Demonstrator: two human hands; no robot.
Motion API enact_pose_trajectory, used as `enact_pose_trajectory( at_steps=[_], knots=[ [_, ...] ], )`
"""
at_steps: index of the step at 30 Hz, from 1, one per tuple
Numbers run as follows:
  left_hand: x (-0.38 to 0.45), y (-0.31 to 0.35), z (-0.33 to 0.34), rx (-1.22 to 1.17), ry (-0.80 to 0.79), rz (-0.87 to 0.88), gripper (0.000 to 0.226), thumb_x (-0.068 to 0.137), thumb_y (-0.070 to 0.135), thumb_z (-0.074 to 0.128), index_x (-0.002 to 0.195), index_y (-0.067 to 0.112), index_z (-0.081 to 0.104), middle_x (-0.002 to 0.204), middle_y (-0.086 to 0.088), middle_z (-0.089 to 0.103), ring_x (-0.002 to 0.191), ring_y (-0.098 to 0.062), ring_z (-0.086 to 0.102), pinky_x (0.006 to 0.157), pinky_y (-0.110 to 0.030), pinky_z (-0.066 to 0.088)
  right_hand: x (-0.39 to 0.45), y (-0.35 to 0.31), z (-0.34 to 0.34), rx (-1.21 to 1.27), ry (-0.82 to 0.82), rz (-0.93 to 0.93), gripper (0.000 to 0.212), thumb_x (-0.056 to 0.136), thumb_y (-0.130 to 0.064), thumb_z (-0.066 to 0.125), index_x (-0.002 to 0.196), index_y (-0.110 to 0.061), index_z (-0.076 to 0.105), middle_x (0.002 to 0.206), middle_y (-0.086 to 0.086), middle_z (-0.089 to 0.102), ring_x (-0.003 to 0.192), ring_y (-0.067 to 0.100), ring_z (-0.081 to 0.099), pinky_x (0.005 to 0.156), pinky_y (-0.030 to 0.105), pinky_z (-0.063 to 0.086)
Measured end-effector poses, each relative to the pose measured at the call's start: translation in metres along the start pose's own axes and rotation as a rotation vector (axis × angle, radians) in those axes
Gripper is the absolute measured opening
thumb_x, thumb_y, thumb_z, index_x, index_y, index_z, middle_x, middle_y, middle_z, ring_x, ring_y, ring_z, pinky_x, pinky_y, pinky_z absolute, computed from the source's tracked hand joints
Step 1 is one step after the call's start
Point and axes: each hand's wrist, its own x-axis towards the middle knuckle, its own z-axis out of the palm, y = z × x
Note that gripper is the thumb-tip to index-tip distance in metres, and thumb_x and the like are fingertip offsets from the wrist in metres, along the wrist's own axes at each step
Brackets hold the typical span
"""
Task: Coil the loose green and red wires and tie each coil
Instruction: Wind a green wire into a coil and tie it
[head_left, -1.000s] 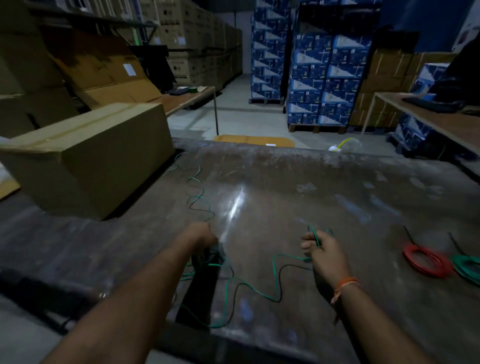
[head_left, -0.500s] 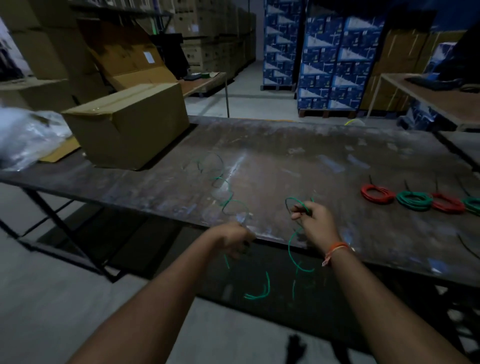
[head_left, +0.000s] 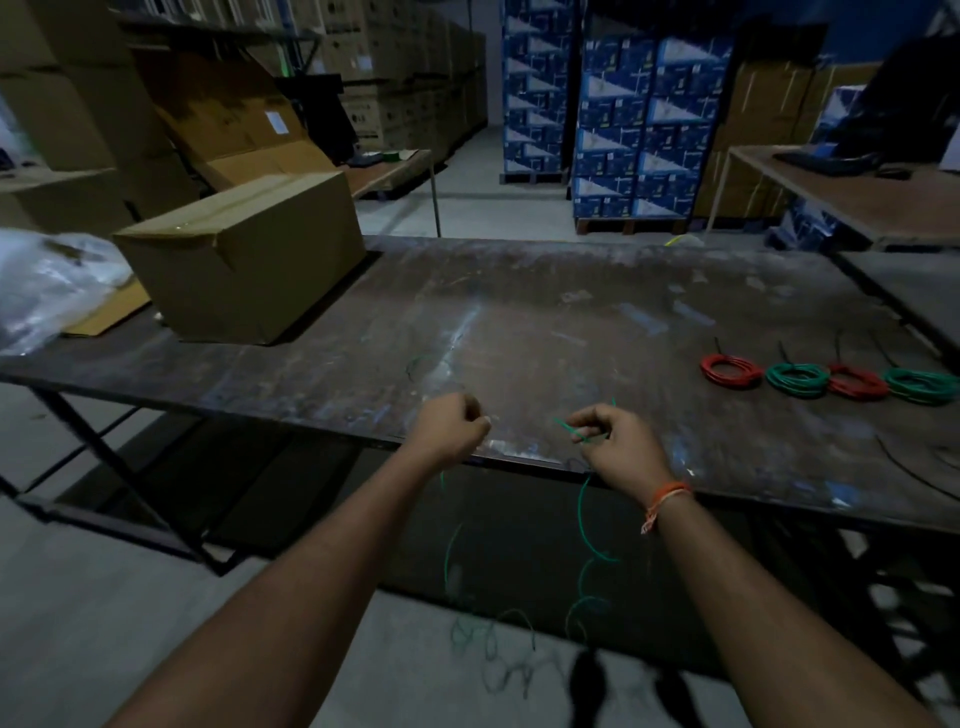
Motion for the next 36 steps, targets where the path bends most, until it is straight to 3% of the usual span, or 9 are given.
enact_pose_trajectory(
  at_steps=[2, 7, 9, 14, 19, 23, 27, 31, 36],
  knots=[
    [0.005, -0.004, -0.007, 0.080, 0.075, 0.064, 0.016, 0.091, 0.019, 0.063, 0.100, 0.013, 0.074, 0.098, -0.007, 0.074, 0.091, -0.021, 0.067, 0.073, -0.023, 0.044, -0.002, -0.004, 0.002, -0.007, -0.036, -0.006, 0.037, 0.078, 0.009, 0.059, 0.090, -0.024, 0.069, 0.082, 0.000, 0.073, 0.084, 0.018, 0.070, 0.079, 0.030, 0.055],
    [0.028, -0.022, -0.016, 0.181, 0.106, 0.134, 0.021, 0.088, 0.019, 0.064, 0.106, 0.015, 0.073, 0.112, -0.014, 0.063, 0.099, -0.030, 0.065, 0.087, -0.032, 0.047, -0.008, -0.014, 0.006, 0.054, -0.055, 0.013, 0.032, 0.084, 0.012, 0.054, 0.094, -0.014, 0.068, 0.082, 0.003, 0.070, 0.064, -0.001, 0.060, 0.059, 0.009, 0.044],
    [0.034, -0.023, -0.015, 0.187, 0.107, 0.165, 0.021, 0.088, 0.018, 0.064, 0.106, 0.012, 0.073, 0.109, -0.013, 0.064, 0.096, -0.029, 0.066, 0.086, -0.032, 0.048, -0.009, -0.016, 0.007, 0.099, -0.063, 0.034, 0.033, 0.084, 0.015, 0.053, 0.088, -0.013, 0.069, 0.075, 0.004, 0.069, 0.050, -0.005, 0.053, 0.051, 0.010, 0.039],
    [0.047, -0.024, -0.001, 0.097, 0.093, 0.182, 0.021, 0.088, 0.020, 0.064, 0.108, 0.017, 0.069, 0.115, -0.007, 0.062, 0.099, -0.024, 0.063, 0.084, -0.029, 0.047, -0.008, -0.020, 0.005, 0.182, -0.078, 0.069, 0.029, 0.071, 0.008, 0.048, 0.066, -0.015, 0.066, 0.048, -0.005, 0.057, 0.047, 0.001, 0.049, 0.052, 0.019, 0.037],
    [0.052, -0.021, 0.012, -0.090, -0.035, 0.177, 0.027, 0.089, 0.015, 0.066, 0.115, 0.018, 0.068, 0.118, -0.008, 0.065, 0.102, -0.020, 0.065, 0.086, -0.031, 0.053, -0.013, -0.041, -0.002, 0.292, -0.195, 0.098, 0.020, 0.053, -0.005, 0.040, 0.064, -0.006, 0.057, 0.046, 0.001, 0.052, 0.036, 0.002, 0.042, 0.038, 0.013, 0.030],
    [0.039, -0.010, 0.015, -0.322, -0.294, 0.441, 0.055, 0.094, 0.008, 0.064, 0.144, 0.027, 0.049, 0.143, -0.001, 0.049, 0.125, -0.014, 0.053, 0.098, -0.032, 0.052, -0.015, -0.055, -0.008, 0.312, -0.487, 0.059, 0.015, 0.057, -0.001, 0.043, 0.062, -0.008, 0.054, 0.050, 0.006, 0.052, 0.039, 0.011, 0.035, 0.038, 0.017, 0.027],
    [0.033, 0.006, 0.010, -0.374, -0.376, 0.654, 0.040, 0.097, 0.021, 0.064, 0.132, 0.037, 0.056, 0.145, 0.004, 0.043, 0.136, -0.005, 0.042, 0.101, -0.028, 0.049, -0.010, -0.070, -0.011, 0.512, -0.644, 0.003, 0.017, 0.063, 0.005, 0.041, 0.062, -0.008, 0.052, 0.052, 0.009, 0.048, 0.042, 0.014, 0.035, 0.036, 0.018, 0.029],
    [0.034, 0.011, 0.007, -0.529, -0.327, 0.654, 0.014, 0.099, 0.023, 0.058, 0.102, 0.013, 0.067, 0.125, -0.003, 0.063, 0.116, -0.009, 0.058, 0.100, -0.030, 0.046, -0.005, -0.082, -0.011, 0.672, -0.487, -0.022, 0.017, 0.063, 0.006, 0.043, 0.070, -0.006, 0.053, 0.055, 0.011, 0.047, 0.045, 0.015, 0.032, 0.038, 0.020, 0.026],
    [0.029, 0.015, -0.011, -1.022, -0.368, 0.311, 0.023, 0.106, 0.018, 0.046, 0.085, 0.012, 0.054, 0.083, -0.003, 0.065, 0.068, -0.015, 0.060, 0.070, -0.030, 0.053, 0.012, -0.069, -0.008, 0.525, -0.028, -0.057, 0.033, 0.069, 0.002, 0.051, 0.100, -0.011, 0.054, 0.067, 0.004, 0.064, 0.059, 0.015, 0.047, 0.050, 0.021, 0.035]
  ],
)
